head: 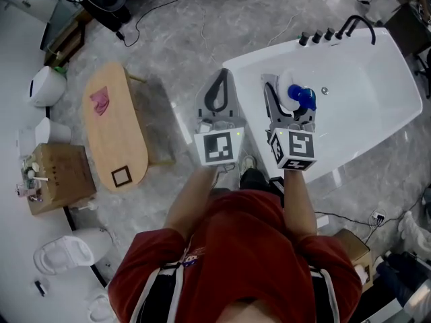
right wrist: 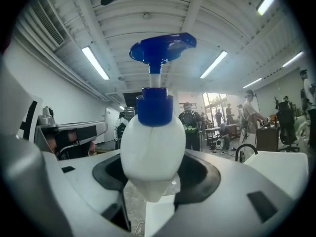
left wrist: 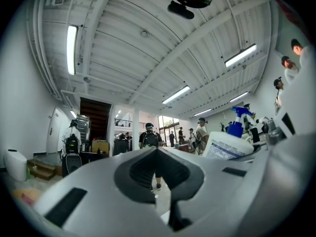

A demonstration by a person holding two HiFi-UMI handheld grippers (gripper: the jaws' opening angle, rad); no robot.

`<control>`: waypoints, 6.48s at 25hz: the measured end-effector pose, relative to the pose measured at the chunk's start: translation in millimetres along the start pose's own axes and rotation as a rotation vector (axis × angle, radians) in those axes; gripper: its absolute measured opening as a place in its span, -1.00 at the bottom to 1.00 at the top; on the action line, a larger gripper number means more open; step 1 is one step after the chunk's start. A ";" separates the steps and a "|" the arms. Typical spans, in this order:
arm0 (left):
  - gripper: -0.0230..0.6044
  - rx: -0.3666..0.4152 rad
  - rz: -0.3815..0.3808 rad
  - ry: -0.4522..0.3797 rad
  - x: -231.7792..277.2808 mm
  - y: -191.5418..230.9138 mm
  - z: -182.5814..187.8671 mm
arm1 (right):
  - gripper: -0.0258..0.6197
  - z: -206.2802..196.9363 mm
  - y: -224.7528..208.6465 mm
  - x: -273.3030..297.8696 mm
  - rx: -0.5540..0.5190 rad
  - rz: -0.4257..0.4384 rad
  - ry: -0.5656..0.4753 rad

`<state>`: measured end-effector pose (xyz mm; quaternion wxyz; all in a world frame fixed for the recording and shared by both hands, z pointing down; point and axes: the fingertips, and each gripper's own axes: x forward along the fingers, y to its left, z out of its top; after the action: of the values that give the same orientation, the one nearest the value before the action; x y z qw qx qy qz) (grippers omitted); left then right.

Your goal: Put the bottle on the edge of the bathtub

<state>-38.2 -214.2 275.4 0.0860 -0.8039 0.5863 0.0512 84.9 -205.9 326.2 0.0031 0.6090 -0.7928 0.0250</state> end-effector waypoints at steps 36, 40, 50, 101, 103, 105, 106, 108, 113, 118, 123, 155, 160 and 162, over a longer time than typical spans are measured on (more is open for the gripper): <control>-0.88 0.060 -0.083 0.158 152.8 145.4 -179.5 | -0.09 -189.3 30.3 255.7 -0.017 -0.014 0.351; -0.87 0.036 -0.079 0.168 156.4 157.9 -197.5 | -0.09 -227.5 32.2 275.9 -0.015 -0.020 0.418; -0.87 0.012 -0.053 0.176 163.8 183.1 -233.0 | -0.09 -301.8 40.0 318.3 -0.015 -0.015 0.508; -0.88 0.007 -0.096 0.224 145.4 157.6 -237.8 | 0.19 -349.2 50.1 296.1 -0.053 0.013 0.530; -0.88 0.016 -0.095 0.218 143.3 154.0 -230.6 | 0.19 -340.0 50.6 288.4 -0.045 0.014 0.512; -0.87 0.016 -0.083 0.208 141.0 151.8 -223.5 | 0.19 -327.7 52.3 279.7 -0.040 0.021 0.489; -0.87 0.013 -0.076 0.204 140.1 150.8 -220.1 | 0.19 -321.8 52.2 274.7 -0.040 0.023 0.479; -0.87 0.005 -0.071 0.197 139.2 146.2 -214.1 | 0.19 -310.5 49.2 264.7 -0.042 0.022 0.459; -0.88 0.006 -0.096 0.170 140.4 124.4 -196.1 | 0.19 -274.6 34.8 239.2 -0.046 -0.002 0.389; -0.87 -0.032 -0.105 0.129 139.5 96.6 -169.1 | 0.19 -223.6 17.1 204.9 -0.047 -0.021 0.296; -0.87 -0.063 -0.159 0.085 141.6 59.1 -142.5 | 0.19 -165.2 -13.9 166.4 -0.008 -0.089 0.205; -0.87 -0.220 -0.951 0.015 125.5 -291.6 -18.0 | 0.19 37.7 -236.9 -162.3 -0.099 -1.045 -0.041; -0.87 -0.222 -1.065 -0.006 97.0 -331.2 0.8 | 0.17 44.4 -234.3 -219.1 -0.093 -1.178 -0.056; -0.88 -0.228 -1.095 -0.003 88.6 -342.0 6.6 | 0.17 46.4 -233.6 -232.4 -0.096 -1.205 -0.057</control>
<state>314.6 -193.8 279.5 0.0137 -0.9952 0.0737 0.0633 371.7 -43.6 280.0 0.0229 0.9504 -0.3085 -0.0335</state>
